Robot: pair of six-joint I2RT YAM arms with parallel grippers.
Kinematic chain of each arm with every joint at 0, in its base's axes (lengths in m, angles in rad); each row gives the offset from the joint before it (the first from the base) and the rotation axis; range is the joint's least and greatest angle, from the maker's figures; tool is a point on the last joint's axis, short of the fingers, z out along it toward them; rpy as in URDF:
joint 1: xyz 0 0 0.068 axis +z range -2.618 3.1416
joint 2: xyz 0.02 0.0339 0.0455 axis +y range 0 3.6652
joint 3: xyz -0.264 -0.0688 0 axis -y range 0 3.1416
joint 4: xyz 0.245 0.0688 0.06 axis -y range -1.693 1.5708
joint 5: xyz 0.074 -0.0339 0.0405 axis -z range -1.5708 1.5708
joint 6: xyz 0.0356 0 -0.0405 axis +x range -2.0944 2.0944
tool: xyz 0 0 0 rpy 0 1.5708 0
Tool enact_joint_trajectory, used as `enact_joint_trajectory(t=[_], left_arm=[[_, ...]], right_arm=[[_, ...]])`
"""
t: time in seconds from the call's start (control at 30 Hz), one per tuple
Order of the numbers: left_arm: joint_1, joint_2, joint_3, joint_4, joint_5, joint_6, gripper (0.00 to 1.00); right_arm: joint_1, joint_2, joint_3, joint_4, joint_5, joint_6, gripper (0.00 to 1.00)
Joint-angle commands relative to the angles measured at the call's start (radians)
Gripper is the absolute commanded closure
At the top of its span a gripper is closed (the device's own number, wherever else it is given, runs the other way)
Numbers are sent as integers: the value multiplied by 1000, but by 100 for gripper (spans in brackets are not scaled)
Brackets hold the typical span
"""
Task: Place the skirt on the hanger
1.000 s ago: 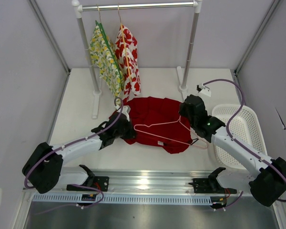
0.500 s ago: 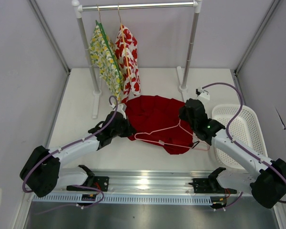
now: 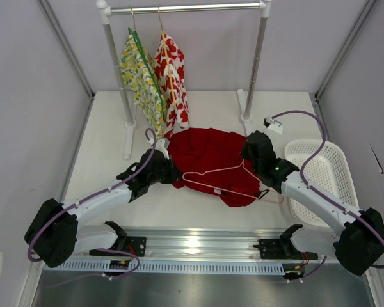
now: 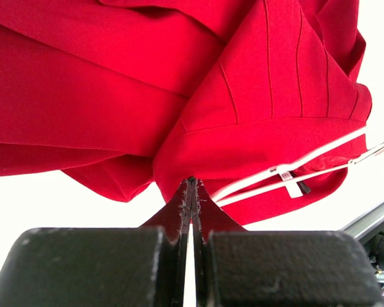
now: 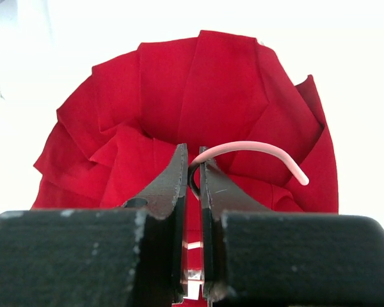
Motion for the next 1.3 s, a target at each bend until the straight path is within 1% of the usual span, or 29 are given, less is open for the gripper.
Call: enact_joint_trajectory(t=[0.0, 0.37, 0.63, 0.93, 0.97, 1.27], left_arm=[[10, -16, -4, 27, 24, -13, 100], [12, -4, 16, 62, 43, -13, 100], [9, -21, 27, 42, 67, -5, 100], [-4, -22, 33, 41, 77, 10, 100], [-7, -22, 36, 13, 78, 12, 100], [-10, -1, 39, 12, 80, 16, 100]], right_arm=[[5, 11, 6, 38, 96, -26, 100], [76, 29, 2, 76, 206, -41, 100], [76, 54, 18, 81, 216, -29, 100], [81, 78, 51, 82, 275, 7, 100], [79, 80, 52, 85, 280, 10, 100], [87, 90, 60, 115, 276, 53, 100]])
